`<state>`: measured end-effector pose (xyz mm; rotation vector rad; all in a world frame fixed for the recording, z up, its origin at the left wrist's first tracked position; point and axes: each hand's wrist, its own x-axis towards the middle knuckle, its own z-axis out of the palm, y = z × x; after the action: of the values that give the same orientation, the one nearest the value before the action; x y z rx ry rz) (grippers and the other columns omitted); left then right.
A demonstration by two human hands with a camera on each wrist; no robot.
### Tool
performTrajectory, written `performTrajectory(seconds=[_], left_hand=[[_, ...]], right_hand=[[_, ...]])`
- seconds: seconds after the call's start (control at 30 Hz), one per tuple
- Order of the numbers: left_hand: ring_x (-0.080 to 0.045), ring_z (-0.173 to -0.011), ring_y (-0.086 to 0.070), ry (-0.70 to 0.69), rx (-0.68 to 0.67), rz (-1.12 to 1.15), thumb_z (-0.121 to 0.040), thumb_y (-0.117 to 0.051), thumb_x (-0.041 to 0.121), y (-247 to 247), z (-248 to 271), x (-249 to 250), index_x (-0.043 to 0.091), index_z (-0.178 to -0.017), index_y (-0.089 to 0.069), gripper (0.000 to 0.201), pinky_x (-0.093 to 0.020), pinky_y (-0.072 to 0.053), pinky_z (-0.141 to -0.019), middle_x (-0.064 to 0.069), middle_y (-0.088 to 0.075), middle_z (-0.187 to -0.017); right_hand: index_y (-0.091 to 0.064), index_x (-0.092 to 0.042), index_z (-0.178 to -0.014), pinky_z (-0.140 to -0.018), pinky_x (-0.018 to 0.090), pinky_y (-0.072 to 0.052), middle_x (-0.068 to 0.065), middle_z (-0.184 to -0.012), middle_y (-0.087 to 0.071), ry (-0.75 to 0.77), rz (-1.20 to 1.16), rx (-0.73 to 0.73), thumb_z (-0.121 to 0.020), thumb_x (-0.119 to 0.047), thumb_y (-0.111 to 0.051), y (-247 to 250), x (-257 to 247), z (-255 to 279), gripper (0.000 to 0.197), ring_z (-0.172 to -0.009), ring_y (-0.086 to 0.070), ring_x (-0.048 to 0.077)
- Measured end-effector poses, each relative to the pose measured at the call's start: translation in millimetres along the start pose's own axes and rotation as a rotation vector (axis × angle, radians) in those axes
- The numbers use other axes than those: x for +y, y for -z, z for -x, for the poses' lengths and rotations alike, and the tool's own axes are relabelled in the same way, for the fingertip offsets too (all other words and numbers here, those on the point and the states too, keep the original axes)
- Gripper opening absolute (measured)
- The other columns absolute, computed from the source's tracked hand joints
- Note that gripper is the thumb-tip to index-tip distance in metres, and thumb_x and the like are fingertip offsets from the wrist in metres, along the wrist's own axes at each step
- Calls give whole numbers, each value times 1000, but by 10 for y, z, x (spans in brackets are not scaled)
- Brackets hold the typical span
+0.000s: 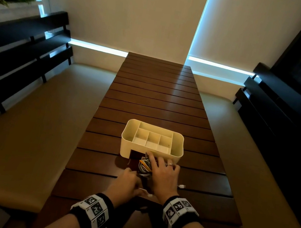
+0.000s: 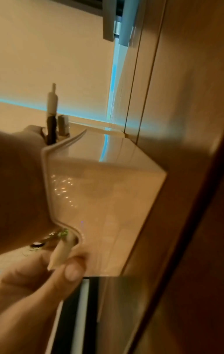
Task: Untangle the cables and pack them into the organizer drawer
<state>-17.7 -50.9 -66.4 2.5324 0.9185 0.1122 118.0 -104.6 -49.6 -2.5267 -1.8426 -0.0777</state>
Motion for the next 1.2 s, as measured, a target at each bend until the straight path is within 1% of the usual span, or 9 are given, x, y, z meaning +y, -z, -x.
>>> performTrajectory(seconds=[0.1,0.27,0.33,0.4,0.57,0.67,0.8,1.03,1.2], left_hand=[[-10,-91,-37,-26,32,-6,-85,-60,47,-43,29,-16,19,-98,-71,33,-21,-32,-77,4,-62,-106],[-10,-92,-35,-61,45,-14,-89,-57,40,-39,55,-8,18,-107,-69,31,-21,-30,-77,1,-62,-110],[-12,-96,-39,-67,56,-10,-90,-57,36,-32,67,5,18,-110,-69,30,-23,-32,-80,0,-62,-112],[-15,-103,-43,-65,68,1,-91,-56,34,-43,75,11,19,-110,-69,28,-22,-34,-84,2,-61,-115],[-15,-104,-45,-57,71,14,-90,-57,37,-44,81,7,19,-105,-71,27,-22,-33,-82,3,-63,-112],[-12,-109,-46,-62,87,51,-90,-58,36,-63,104,-1,19,-105,-71,26,-17,-29,-83,4,-62,-116],[-13,-117,-47,-86,132,113,-88,-61,31,-87,129,0,19,-107,-71,25,-16,-29,-89,5,-62,-121],[-22,-98,-58,-106,95,145,-83,-58,40,-112,202,-77,16,-91,-74,30,-27,-43,-81,3,-70,-102],[-11,-89,-62,-39,-15,159,-78,-73,29,130,157,97,14,-91,-75,20,-21,-49,-80,1,-70,-96]], right_hand=[[-13,-26,-146,-97,49,-32,2,-141,-32,21,-62,-140,-78,-52,-62,-20,76,23,88,-126,-34,31],[5,-26,-150,-115,48,-7,-5,-156,3,-2,-339,-557,-78,-64,-51,161,215,-32,99,-143,0,28],[4,-24,-151,-117,43,-6,-6,-157,11,-8,-487,-735,-79,-58,-52,306,301,-90,97,-145,7,27],[-10,-19,-151,-116,37,-14,-1,-158,2,-28,-692,-782,-88,-38,-56,442,387,-109,80,-145,-3,25],[-41,-17,-133,-102,31,-40,5,-138,-45,-37,-617,-570,-80,-27,-72,472,422,-162,62,-125,-45,20],[-36,-14,-132,-100,34,-44,6,-135,-48,-24,-517,-566,-75,-27,-76,333,308,-213,70,-122,-49,22],[-35,-19,-125,-92,41,-49,7,-126,-50,-27,-372,-379,-71,-33,-75,125,165,-176,69,-113,-54,29],[-31,-21,-131,-81,39,-50,8,-126,-41,-6,-131,-119,-80,-19,-66,-31,11,-30,62,-108,-54,29],[-31,-21,-130,-76,37,-50,8,-124,-42,3,-115,-111,-80,-19,-66,-92,14,-33,61,-104,-55,27]])
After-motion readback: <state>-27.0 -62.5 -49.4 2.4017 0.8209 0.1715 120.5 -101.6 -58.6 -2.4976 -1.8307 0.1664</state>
